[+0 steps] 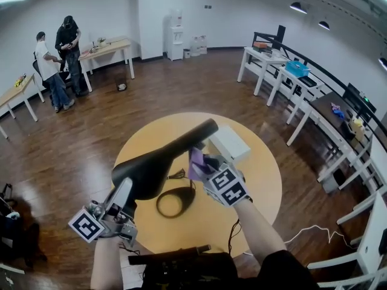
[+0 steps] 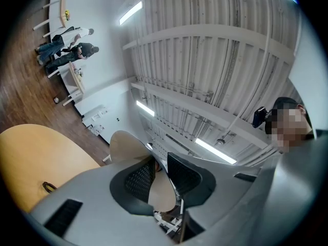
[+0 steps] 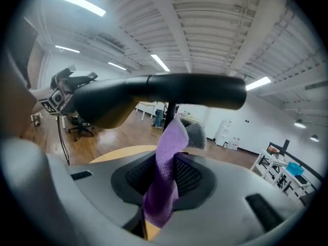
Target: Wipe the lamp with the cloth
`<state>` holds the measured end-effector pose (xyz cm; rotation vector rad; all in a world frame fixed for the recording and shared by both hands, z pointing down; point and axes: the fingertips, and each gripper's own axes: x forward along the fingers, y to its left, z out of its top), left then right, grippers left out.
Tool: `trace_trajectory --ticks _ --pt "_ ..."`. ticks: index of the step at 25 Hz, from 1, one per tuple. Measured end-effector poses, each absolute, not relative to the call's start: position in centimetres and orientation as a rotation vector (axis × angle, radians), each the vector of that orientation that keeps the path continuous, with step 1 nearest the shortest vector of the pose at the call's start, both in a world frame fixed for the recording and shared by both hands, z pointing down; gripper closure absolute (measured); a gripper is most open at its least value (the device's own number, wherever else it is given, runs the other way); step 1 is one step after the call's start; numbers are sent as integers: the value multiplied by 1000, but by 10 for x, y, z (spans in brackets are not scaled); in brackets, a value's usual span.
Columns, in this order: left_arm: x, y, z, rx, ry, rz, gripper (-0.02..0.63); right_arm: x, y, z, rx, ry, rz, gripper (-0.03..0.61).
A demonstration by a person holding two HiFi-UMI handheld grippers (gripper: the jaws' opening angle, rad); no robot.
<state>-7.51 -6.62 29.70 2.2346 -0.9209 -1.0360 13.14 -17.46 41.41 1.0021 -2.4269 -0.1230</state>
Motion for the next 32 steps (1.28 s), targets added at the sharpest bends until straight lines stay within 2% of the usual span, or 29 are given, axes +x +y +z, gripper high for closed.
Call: trace_trajectory --ticks 21,28,32 --pt "-54 -59 293 2256 -1009 -979 555 170 -195 648 792 -2176 140 488" --pt "-63 -57 293 2238 -1054 -979 555 153 -191 681 746 -2143 243 488" --pt "-64 -57 293 2231 -1059 -981 555 166 -180 724 741 -2061 421 488"
